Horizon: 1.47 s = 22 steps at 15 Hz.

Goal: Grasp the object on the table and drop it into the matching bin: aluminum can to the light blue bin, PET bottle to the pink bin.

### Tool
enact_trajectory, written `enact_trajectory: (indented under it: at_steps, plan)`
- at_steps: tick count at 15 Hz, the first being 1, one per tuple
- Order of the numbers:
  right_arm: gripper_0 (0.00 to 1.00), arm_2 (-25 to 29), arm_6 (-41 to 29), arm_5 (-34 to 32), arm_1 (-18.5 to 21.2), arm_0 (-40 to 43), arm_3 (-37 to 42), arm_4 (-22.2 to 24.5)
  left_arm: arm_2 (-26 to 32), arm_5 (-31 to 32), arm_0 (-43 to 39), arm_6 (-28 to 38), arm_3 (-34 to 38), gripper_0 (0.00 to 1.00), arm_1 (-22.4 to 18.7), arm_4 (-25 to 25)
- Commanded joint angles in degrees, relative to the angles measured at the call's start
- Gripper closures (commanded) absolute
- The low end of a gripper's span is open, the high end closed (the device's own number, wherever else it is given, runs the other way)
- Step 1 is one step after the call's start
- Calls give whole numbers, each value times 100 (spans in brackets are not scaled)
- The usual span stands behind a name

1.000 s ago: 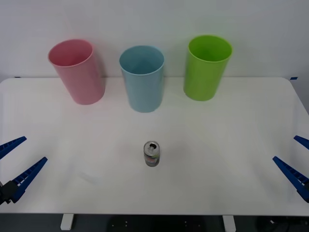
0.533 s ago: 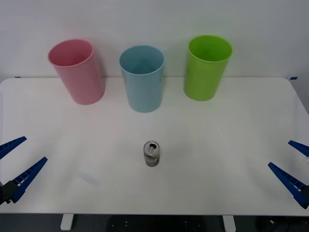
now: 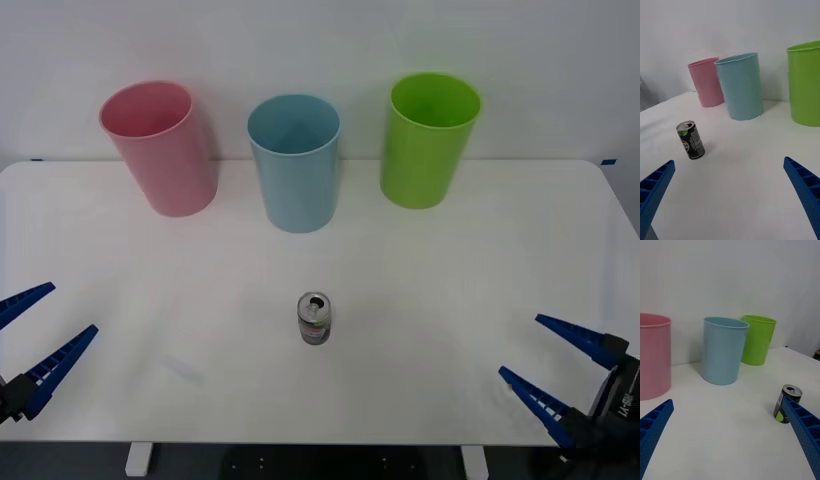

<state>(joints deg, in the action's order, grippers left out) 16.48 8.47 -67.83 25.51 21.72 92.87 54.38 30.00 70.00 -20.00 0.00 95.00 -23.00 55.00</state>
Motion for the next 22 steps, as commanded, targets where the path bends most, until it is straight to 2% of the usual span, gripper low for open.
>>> enact_trajectory:
  at_steps: [1, 7, 12, 18, 22]
  plan:
    - [0, -364, 489, 25, 16, -177, -366, 11, 0, 0, 0, 0, 0, 0, 0, 0]
    - [0, -1243, 920, 253, 7, -616, -1052, 11, 0, 0, 0, 0, 0, 0, 0, 0]
    - [0, -2043, 1096, 956, -19, -854, -1104, -147, 0, 0, 0, 0, 0, 0, 0, 0]
    - [0, -2658, 1351, 1738, -389, -1205, -1095, -138, 0, 0, 0, 0, 0, 0, 0, 0]
    - [0, -2940, 1904, 2257, -600, -1372, -1095, -129, 0, 0, 0, 0, 0, 0, 0, 0]
